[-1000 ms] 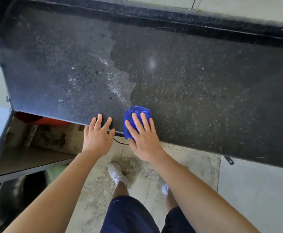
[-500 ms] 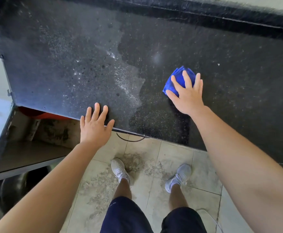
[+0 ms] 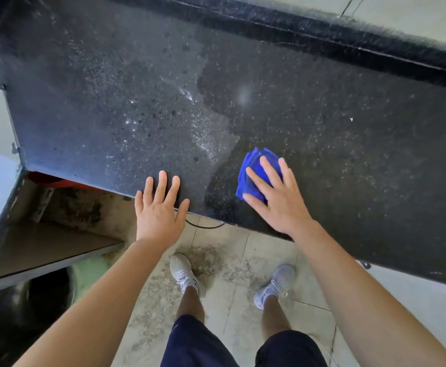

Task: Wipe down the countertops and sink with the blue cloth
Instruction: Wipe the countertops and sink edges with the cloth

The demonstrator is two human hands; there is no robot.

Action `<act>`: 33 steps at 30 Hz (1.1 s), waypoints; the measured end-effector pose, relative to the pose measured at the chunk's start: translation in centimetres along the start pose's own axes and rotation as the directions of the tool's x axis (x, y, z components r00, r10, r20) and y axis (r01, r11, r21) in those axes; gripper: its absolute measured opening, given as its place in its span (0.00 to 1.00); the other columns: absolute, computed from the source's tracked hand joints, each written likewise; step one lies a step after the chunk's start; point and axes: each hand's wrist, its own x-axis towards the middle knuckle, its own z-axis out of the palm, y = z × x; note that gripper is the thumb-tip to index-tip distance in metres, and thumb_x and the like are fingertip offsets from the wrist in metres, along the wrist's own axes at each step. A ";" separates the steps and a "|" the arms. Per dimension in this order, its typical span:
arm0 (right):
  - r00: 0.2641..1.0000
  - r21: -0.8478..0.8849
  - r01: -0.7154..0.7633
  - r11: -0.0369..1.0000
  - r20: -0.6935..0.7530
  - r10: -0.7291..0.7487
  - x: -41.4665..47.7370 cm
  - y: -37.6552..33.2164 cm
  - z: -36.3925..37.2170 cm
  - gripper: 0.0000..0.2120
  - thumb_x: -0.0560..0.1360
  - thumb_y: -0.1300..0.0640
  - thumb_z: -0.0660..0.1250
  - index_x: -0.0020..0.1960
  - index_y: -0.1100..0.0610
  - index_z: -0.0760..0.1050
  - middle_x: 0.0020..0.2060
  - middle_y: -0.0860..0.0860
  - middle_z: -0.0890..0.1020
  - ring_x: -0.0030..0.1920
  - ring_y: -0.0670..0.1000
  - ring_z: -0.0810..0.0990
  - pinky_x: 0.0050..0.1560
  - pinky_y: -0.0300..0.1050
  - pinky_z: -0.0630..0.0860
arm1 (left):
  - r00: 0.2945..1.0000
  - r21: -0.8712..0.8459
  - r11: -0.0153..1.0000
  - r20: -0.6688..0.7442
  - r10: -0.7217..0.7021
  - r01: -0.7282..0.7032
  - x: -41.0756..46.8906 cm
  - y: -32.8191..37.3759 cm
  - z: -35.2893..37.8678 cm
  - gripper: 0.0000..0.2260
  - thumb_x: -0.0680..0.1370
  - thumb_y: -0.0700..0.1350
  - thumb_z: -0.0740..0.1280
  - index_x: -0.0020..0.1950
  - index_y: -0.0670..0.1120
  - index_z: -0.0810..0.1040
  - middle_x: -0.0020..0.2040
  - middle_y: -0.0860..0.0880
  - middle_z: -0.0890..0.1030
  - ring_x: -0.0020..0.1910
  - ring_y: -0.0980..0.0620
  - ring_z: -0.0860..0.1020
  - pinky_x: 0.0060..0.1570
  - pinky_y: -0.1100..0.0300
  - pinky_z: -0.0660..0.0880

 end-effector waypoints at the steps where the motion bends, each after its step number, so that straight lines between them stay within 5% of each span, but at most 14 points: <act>1: 0.995 0.005 -0.100 0.995 0.007 0.100 1.7 1.3 -0.6 0.33 0.79 0.31 0.49 0.79 0.44 0.60 0.81 0.52 0.54 0.79 0.66 0.48 0.77 0.64 0.51 | 1.000 0.001 1.000 0.004 0.000 0.000 0.0 -0.1 0.0 0.27 0.82 0.61 0.49 0.80 0.55 0.51 0.81 0.51 0.48 0.80 0.43 0.44 0.77 0.42 0.46; 5: 0.933 0.012 -0.359 0.933 0.044 0.358 10.3 3.1 -2.6 0.34 0.78 0.31 0.45 0.81 0.44 0.52 0.81 0.54 0.47 0.80 0.64 0.42 0.78 0.62 0.40 | 1.000 0.014 1.000 0.013 0.008 -0.008 0.1 -0.2 -0.1 0.27 0.82 0.61 0.48 0.80 0.56 0.51 0.82 0.51 0.47 0.80 0.43 0.45 0.76 0.43 0.47; 8: 0.931 0.006 -0.364 0.931 0.012 0.364 12.2 -1.1 -2.9 0.31 0.81 0.35 0.49 0.81 0.45 0.54 0.81 0.54 0.49 0.79 0.67 0.44 0.78 0.62 0.42 | 1.000 0.021 1.000 -0.009 0.011 -0.011 0.2 -0.3 -0.4 0.25 0.83 0.60 0.52 0.79 0.56 0.56 0.81 0.51 0.53 0.79 0.43 0.51 0.74 0.43 0.52; 11: 0.998 -0.058 -0.007 0.998 -0.058 0.004 7.8 -6.9 -1.0 0.28 0.81 0.38 0.55 0.78 0.48 0.64 0.79 0.57 0.60 0.75 0.72 0.55 0.76 0.66 0.53 | 0.996 -0.055 0.998 -0.088 0.029 -0.033 1.0 -0.9 -1.3 0.21 0.83 0.56 0.55 0.75 0.53 0.69 0.76 0.50 0.66 0.74 0.43 0.63 0.67 0.43 0.61; 13: 0.974 -0.053 0.224 0.973 -0.021 -0.226 3.0 -9.0 0.6 0.27 0.81 0.39 0.58 0.76 0.49 0.68 0.77 0.57 0.64 0.74 0.72 0.59 0.73 0.67 0.58 | 0.988 -0.125 0.991 -0.152 0.032 -0.051 1.6 -1.7 -2.1 0.20 0.81 0.55 0.56 0.70 0.49 0.74 0.72 0.49 0.73 0.67 0.42 0.69 0.63 0.43 0.65; 17: 0.912 -0.026 0.405 0.914 0.086 -0.402 -0.5 -5.5 0.0 0.26 0.82 0.38 0.57 0.76 0.48 0.68 0.78 0.53 0.63 0.76 0.66 0.59 0.77 0.61 0.57 | 0.982 -0.124 0.992 -0.180 -0.052 0.030 3.3 -3.9 -3.1 0.22 0.83 0.54 0.58 0.76 0.48 0.66 0.77 0.42 0.62 0.75 0.38 0.60 0.71 0.40 0.58; 20: 0.956 -0.094 0.288 0.953 -0.025 -0.291 2.6 -0.8 -1.6 0.26 0.83 0.41 0.58 0.74 0.54 0.72 0.75 0.60 0.68 0.75 0.62 0.63 0.77 0.61 0.55 | 0.990 -0.067 0.992 -0.081 -0.113 0.107 4.6 -5.5 -3.2 0.26 0.84 0.58 0.52 0.80 0.51 0.55 0.81 0.44 0.49 0.80 0.42 0.46 0.75 0.41 0.48; 23: 0.999 -0.097 -0.023 0.995 0.028 0.026 8.7 1.9 -3.9 0.30 0.82 0.37 0.49 0.80 0.50 0.60 0.80 0.59 0.55 0.80 0.53 0.47 0.79 0.58 0.40 | 0.993 -0.014 0.994 -0.040 -0.110 0.110 4.9 -6.1 -2.5 0.26 0.83 0.60 0.47 0.80 0.54 0.51 0.81 0.47 0.47 0.80 0.43 0.44 0.76 0.41 0.47; 25: 0.975 -0.104 -0.197 0.975 0.082 0.206 13.1 2.0 -4.4 0.34 0.79 0.34 0.42 0.81 0.47 0.55 0.81 0.57 0.51 0.81 0.54 0.40 0.78 0.60 0.37 | 0.993 -0.018 0.994 -0.033 -0.111 0.110 4.9 -6.1 -2.4 0.26 0.83 0.60 0.46 0.80 0.55 0.50 0.81 0.48 0.46 0.80 0.43 0.44 0.76 0.41 0.47; 27: 0.952 -0.105 -0.289 0.951 0.074 0.298 16.4 0.3 -4.0 0.37 0.77 0.33 0.36 0.81 0.49 0.55 0.80 0.58 0.53 0.81 0.59 0.45 0.77 0.64 0.40 | 0.994 -0.021 0.993 -0.014 -0.113 0.113 5.0 -6.3 -2.4 0.26 0.83 0.61 0.46 0.80 0.56 0.49 0.81 0.49 0.45 0.80 0.44 0.43 0.76 0.42 0.46; 30: 0.993 -0.155 -0.056 0.986 0.092 0.071 15.6 -5.2 -1.5 0.37 0.79 0.34 0.32 0.80 0.49 0.59 0.80 0.57 0.58 0.79 0.67 0.52 0.75 0.68 0.46 | 0.994 -0.024 0.994 -0.011 -0.107 0.107 5.0 -6.5 -2.5 0.26 0.83 0.61 0.46 0.80 0.56 0.48 0.81 0.50 0.45 0.80 0.45 0.42 0.76 0.43 0.45; 33: 0.938 -0.063 0.342 0.938 0.080 -0.337 8.5 -9.9 0.1 0.28 0.82 0.39 0.53 0.77 0.51 0.67 0.77 0.59 0.64 0.75 0.71 0.59 0.75 0.67 0.53 | 0.993 -0.038 0.993 -0.014 -0.115 0.114 4.9 -6.5 -2.5 0.26 0.83 0.61 0.46 0.80 0.56 0.49 0.82 0.50 0.45 0.80 0.45 0.42 0.76 0.42 0.45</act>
